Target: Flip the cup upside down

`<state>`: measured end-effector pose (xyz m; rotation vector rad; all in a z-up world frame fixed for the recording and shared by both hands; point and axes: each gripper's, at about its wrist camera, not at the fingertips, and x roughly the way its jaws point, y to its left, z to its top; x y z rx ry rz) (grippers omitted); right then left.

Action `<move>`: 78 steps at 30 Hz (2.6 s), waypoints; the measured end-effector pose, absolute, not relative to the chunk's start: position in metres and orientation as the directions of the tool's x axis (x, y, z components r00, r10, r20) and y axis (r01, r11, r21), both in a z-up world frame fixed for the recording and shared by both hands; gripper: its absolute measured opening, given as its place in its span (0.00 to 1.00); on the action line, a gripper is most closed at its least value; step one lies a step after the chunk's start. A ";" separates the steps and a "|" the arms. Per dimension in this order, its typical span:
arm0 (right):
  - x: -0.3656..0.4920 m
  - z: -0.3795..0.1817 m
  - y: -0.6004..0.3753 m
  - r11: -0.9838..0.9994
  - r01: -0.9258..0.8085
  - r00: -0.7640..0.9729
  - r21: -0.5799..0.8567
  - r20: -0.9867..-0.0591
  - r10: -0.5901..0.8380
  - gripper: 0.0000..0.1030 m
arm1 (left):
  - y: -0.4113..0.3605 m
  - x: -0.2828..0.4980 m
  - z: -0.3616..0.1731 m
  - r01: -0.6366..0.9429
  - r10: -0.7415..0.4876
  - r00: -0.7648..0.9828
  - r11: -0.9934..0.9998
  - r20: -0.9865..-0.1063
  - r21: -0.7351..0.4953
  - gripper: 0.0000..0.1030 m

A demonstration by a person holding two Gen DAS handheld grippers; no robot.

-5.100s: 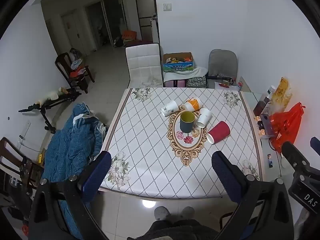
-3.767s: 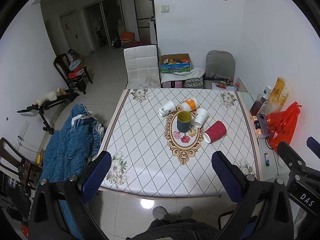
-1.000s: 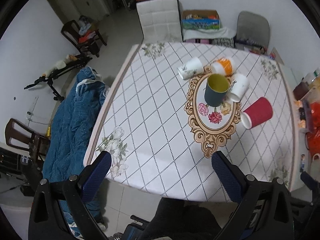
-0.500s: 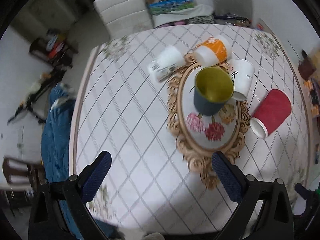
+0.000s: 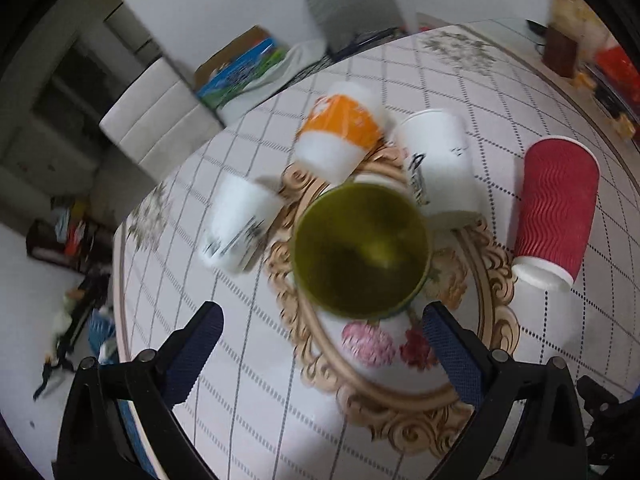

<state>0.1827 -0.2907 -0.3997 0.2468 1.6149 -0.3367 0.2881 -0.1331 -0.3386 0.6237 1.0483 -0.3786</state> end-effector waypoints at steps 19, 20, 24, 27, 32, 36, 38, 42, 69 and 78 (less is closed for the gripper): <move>0.213 -0.427 -0.302 0.922 0.361 -0.145 -0.138 -0.985 -0.091 1.00 | -0.162 0.310 -0.361 0.573 -0.144 0.444 0.804 -0.884 0.157 0.87; 0.213 -0.427 -0.302 0.922 0.360 -0.145 -0.141 -0.985 -0.094 1.00 | -0.163 0.311 -0.362 0.569 -0.141 0.448 0.806 -0.883 0.160 0.84; 0.211 -0.421 -0.301 0.924 0.353 -0.139 -0.148 -0.985 -0.105 1.00 | -0.162 0.315 -0.361 0.551 -0.144 0.475 0.818 -0.868 0.166 0.76; 0.214 -0.419 -0.297 0.924 0.350 -0.135 -0.153 -0.985 -0.111 1.00 | -0.160 0.320 -0.359 0.539 -0.151 0.480 0.828 -0.864 0.155 0.70; 0.213 -0.414 -0.301 0.923 0.351 -0.130 -0.158 -0.984 -0.119 1.00 | -0.163 0.322 -0.358 0.531 -0.150 0.490 0.832 -0.859 0.158 0.70; 0.208 -0.407 -0.304 0.919 0.361 -0.127 -0.159 -0.985 -0.121 1.00 | -0.165 0.321 -0.359 0.530 -0.146 0.484 0.833 -0.863 0.156 0.69; 0.202 -0.405 -0.304 0.917 0.368 -0.125 -0.156 -0.985 -0.118 1.00 | -0.165 0.320 -0.358 0.530 -0.143 0.477 0.834 -0.867 0.154 0.69; 0.194 -0.402 -0.311 0.914 0.378 -0.122 -0.150 -0.986 -0.112 1.00 | -0.163 0.316 -0.352 0.527 -0.136 0.462 0.837 -0.876 0.148 0.69; 0.107 -0.354 -0.259 0.984 0.178 -0.017 -0.003 -1.000 0.000 1.00 | -0.090 0.169 -0.307 0.356 0.018 0.256 0.928 -0.967 0.111 0.69; 0.090 -0.373 -0.246 0.995 0.097 -0.069 0.017 -0.997 0.024 1.00 | -0.070 0.139 -0.360 0.246 0.024 -0.048 0.969 -0.999 0.012 0.66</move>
